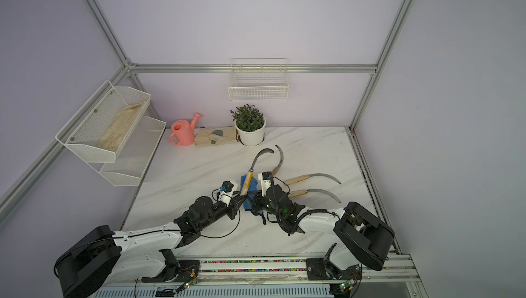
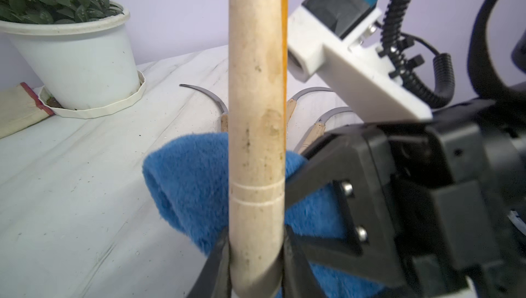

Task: Wipe small sickles with rags
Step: Wipe the small sickle.

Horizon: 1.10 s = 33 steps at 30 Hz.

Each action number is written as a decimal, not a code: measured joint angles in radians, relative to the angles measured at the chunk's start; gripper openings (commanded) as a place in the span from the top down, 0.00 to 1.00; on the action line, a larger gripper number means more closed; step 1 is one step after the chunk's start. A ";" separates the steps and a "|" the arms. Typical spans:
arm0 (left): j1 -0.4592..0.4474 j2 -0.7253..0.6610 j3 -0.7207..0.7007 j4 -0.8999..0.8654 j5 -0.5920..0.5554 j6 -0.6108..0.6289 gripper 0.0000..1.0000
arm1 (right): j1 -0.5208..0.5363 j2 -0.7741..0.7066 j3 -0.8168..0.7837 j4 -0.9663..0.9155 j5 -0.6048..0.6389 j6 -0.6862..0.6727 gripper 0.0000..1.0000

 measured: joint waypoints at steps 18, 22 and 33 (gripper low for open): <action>-0.001 -0.013 0.000 0.030 -0.112 0.048 1.00 | 0.002 -0.279 0.134 -0.240 0.098 -0.076 1.00; -0.001 -0.013 0.000 0.010 -0.120 0.047 1.00 | 0.002 -0.253 0.134 -0.231 0.100 -0.076 1.00; 0.001 -0.013 -0.002 -0.064 -0.138 0.050 1.00 | 0.029 -0.020 0.085 -0.095 0.077 -0.027 1.00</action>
